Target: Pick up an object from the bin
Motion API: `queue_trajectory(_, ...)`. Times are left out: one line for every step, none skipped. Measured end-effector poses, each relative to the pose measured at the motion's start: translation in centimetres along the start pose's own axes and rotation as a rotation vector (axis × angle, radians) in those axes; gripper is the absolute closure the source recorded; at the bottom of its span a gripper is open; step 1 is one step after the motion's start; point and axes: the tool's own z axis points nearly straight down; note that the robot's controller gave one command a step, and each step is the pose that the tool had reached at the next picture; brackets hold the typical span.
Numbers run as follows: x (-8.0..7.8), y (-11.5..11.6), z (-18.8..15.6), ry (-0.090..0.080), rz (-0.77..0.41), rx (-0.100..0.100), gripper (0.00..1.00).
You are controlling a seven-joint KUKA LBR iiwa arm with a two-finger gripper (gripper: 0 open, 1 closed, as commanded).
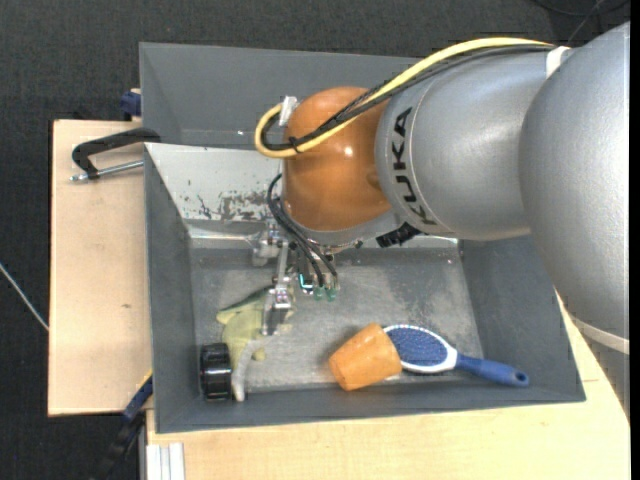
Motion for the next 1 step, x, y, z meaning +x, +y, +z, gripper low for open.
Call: queue_trajectory(-0.31, -1.51, 8.09, -0.013, -0.224, -0.001, 0.0)
